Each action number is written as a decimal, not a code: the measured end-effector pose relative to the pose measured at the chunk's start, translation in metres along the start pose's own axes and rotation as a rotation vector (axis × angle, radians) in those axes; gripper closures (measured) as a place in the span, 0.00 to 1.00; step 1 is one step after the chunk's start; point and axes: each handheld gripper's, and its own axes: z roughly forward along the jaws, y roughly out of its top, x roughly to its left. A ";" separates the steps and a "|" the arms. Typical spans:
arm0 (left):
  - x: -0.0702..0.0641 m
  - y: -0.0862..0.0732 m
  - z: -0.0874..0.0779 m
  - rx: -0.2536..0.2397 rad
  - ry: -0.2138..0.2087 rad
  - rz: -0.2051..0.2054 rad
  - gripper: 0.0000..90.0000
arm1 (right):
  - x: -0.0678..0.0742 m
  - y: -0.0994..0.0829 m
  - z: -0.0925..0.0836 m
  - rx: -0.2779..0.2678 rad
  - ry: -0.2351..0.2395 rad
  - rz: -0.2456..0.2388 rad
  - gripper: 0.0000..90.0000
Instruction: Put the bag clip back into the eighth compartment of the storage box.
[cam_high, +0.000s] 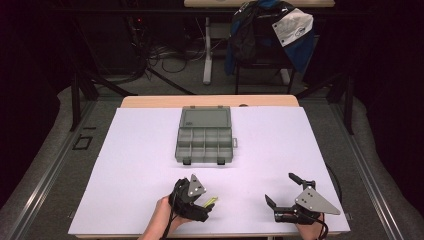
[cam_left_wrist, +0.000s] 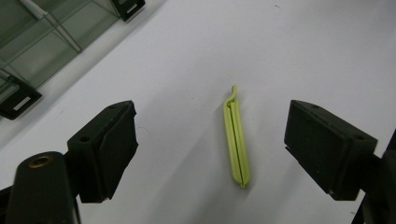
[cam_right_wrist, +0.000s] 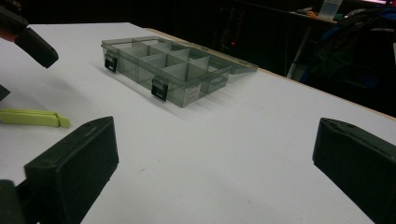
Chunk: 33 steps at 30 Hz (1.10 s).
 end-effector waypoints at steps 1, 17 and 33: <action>0.000 0.000 0.001 0.005 -0.001 0.004 0.20 | 0.000 0.000 0.000 0.000 -0.001 0.000 0.00; -0.006 -0.005 0.013 0.046 -0.052 0.026 0.55 | 0.000 0.000 0.000 0.003 0.006 -0.002 0.00; -0.005 -0.009 0.020 0.064 -0.080 0.039 0.76 | 0.000 0.000 0.001 0.005 0.009 -0.002 0.00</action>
